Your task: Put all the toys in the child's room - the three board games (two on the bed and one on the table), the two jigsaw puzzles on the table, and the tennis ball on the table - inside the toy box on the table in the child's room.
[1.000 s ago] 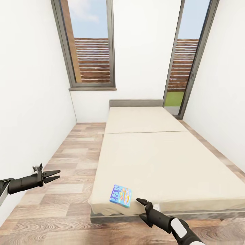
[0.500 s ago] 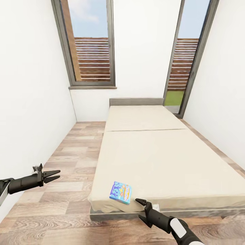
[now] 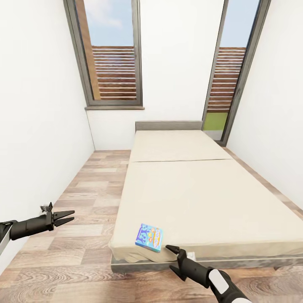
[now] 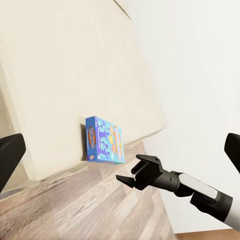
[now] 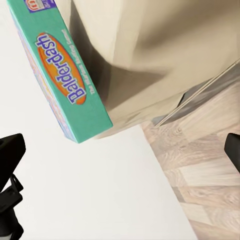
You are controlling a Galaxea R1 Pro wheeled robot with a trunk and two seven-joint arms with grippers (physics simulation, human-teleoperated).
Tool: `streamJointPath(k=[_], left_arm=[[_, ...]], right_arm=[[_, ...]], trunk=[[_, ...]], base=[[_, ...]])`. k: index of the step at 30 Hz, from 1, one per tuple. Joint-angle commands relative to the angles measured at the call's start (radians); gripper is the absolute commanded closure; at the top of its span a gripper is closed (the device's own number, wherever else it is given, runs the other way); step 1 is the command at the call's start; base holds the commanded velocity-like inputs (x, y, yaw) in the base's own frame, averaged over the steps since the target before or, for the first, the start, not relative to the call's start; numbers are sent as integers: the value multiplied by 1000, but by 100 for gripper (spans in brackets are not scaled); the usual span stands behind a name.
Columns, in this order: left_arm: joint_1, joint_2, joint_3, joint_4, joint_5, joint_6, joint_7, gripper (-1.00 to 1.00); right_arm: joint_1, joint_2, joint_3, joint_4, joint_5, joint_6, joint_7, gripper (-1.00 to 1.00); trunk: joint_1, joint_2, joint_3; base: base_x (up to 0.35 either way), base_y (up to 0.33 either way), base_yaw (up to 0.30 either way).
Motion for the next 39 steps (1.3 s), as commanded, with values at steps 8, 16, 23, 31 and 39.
streamJointPath(k=[8,16,23,31,39], left_arm=[[0,-1,4,0,-6,9,-6,-100],[0,-1,5,0,-5,3,-6,-100],[0,-1,5,0,-5,5,-6,-100],[0,0,5,0,-5,6,-6,-100],[0,0,5,0,-5,5,-6,-100]], right_arm=[[-1,7,-5,-5,2,4,5,-100],[-1,8,-5,-7,4,2,9,-100],[-1,9,-5,-8,5,2,10,-100],[-1,9,-5,-8,5,2,10,-100],[-1,10,-5,-8,5,2,10,-100]], trunk=[[0,0,-1],[0,0,-1],[0,0,-1],[0,0,-1],[0,0,-1]], base=[[0,0,0],[0,3,0],[29,107,0],[14,43,0],[2,7,0]])
